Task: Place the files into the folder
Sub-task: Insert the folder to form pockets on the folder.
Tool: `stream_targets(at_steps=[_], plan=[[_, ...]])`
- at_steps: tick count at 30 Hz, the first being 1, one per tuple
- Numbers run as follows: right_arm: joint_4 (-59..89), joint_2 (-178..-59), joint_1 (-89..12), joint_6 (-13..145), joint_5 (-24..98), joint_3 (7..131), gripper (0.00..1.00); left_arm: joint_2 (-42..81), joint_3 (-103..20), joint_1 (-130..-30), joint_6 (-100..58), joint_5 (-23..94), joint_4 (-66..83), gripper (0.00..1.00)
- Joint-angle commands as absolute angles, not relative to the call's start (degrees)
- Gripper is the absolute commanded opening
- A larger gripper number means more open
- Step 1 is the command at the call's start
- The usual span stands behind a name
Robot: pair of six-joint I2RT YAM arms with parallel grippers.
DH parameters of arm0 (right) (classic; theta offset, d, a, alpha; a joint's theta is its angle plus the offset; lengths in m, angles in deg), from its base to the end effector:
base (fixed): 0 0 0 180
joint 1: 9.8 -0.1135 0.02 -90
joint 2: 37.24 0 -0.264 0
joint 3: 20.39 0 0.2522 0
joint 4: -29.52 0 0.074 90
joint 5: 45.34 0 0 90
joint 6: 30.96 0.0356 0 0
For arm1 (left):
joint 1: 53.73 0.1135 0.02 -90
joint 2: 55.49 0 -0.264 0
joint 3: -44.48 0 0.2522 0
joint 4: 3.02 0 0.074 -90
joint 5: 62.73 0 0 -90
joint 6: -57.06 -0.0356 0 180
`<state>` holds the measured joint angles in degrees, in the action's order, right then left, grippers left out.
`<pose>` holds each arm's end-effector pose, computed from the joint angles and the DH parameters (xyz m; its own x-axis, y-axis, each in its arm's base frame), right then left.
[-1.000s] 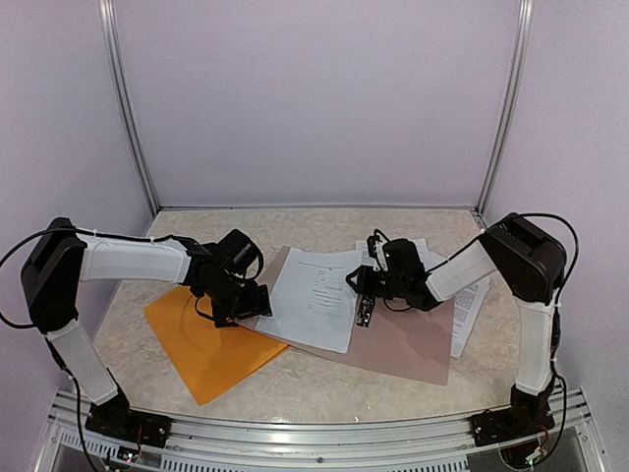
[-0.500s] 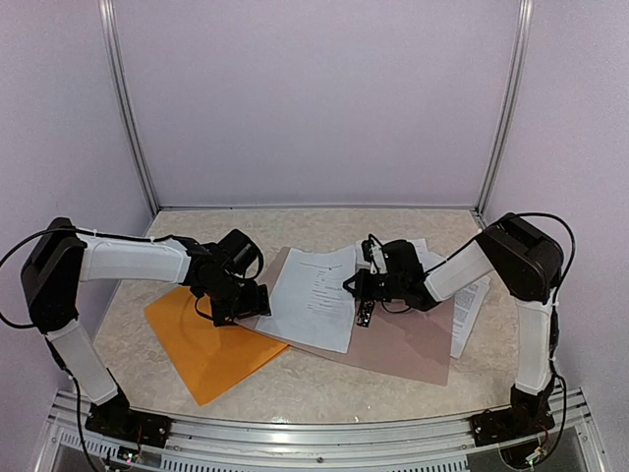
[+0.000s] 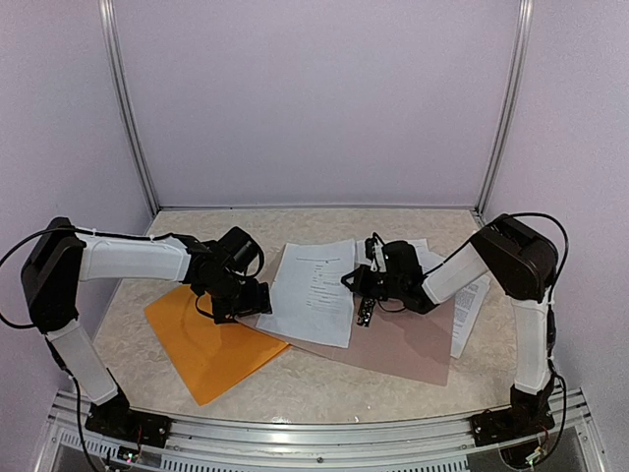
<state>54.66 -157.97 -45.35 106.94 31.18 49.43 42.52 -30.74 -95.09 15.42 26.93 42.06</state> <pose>0.3302 0.2461 0.0975 -0.7834 0.3270 -0.5286 -0.2311 0.6362 0.7361 0.2483 -0.2183 0.1757 -0.9545 -0.1553 -0.2544 -0.0817 0.9571 -0.2779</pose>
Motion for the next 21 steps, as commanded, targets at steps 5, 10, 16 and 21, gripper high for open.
stream_targets(at_steps=[5,10,16,21], plan=[[58.9,-156.5,-45.3,109.8,36.0,44.8,0.0,43.5,-31.4,-95.4,14.6,26.8,41.4,0.87],[58.9,-155.1,-45.2,109.1,36.8,43.8,0.0,43.4,-31.3,-95.5,14.7,26.7,41.3,0.87],[60.6,-156.2,-46.1,109.9,36.4,44.1,0.0,43.4,-31.1,-95.5,14.9,26.7,41.2,0.87],[62.7,-157.7,-47.3,111.3,37.0,44.7,0.0,43.5,-31.1,-95.5,14.9,26.7,41.2,0.87]])
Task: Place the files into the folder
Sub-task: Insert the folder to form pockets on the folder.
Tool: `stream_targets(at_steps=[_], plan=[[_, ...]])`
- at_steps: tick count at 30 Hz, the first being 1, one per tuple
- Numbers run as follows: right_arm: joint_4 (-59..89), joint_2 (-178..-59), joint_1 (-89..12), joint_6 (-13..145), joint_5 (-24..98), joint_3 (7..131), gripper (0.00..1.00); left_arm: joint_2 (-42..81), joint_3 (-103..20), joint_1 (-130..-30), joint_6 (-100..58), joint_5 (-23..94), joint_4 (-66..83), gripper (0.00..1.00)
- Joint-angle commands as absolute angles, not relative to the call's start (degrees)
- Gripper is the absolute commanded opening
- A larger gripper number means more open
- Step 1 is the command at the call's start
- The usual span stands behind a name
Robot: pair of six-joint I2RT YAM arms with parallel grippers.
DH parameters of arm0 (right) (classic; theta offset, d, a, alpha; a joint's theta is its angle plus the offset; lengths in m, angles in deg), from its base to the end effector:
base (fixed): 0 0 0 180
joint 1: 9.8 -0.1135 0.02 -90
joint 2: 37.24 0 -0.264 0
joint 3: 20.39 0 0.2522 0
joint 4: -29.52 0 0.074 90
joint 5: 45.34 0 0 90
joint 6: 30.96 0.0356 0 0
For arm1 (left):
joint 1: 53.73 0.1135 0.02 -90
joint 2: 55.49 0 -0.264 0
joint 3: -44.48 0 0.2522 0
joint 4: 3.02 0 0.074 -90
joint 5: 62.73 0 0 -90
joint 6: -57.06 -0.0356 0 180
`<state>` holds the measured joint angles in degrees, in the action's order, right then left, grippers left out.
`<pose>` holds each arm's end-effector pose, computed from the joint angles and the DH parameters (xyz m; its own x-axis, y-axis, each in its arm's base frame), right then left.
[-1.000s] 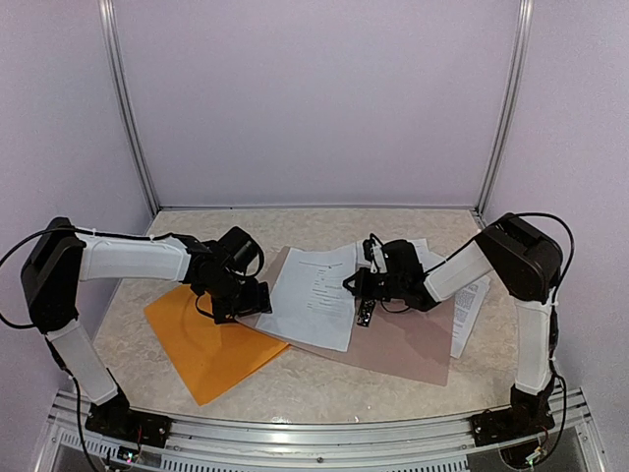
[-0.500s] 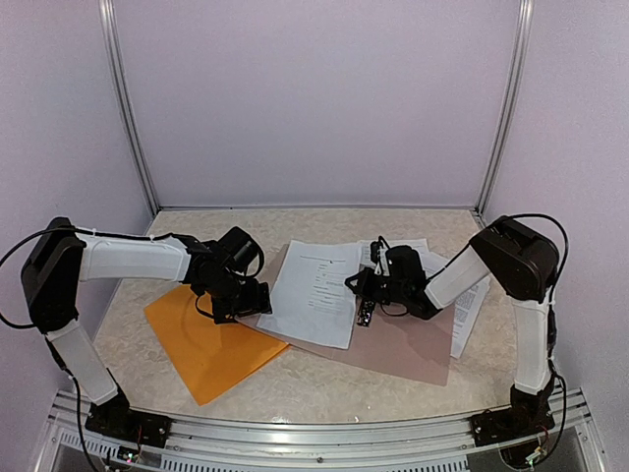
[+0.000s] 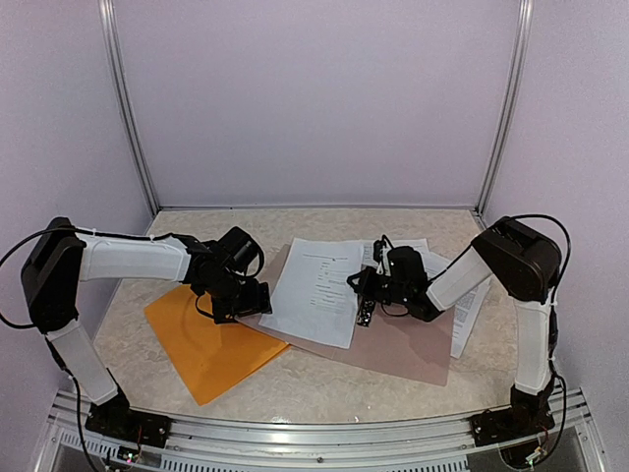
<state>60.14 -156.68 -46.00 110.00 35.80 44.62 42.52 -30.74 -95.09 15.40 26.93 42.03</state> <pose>0.3166 0.2385 0.0942 -0.7468 0.4045 -0.5280 -0.1862 0.6350 0.7498 0.2483 -0.2183 0.1757 -0.9545 -0.1551 -0.2548 -0.0812 0.9571 -0.2781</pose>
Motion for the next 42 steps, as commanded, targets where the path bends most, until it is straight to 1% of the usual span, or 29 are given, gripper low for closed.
stream_targets(at_steps=[1,10,25,42], plan=[[62.8,-157.9,-47.5,111.4,37.0,45.0,0.0,43.4,-31.2,-95.5,14.9,26.8,41.2,0.87],[63.1,-158.9,-49.5,112.5,38.3,46.0,0.0,43.5,-31.1,-95.5,14.9,26.8,41.2,0.87],[69.4,-157.4,-50.5,116.4,45.1,40.9,0.0,43.4,-30.8,-95.6,15.0,26.9,41.0,0.87],[70.0,-161.0,-51.5,120.0,44.8,45.2,0.0,43.3,-30.6,-95.6,14.9,26.9,41.0,0.87]])
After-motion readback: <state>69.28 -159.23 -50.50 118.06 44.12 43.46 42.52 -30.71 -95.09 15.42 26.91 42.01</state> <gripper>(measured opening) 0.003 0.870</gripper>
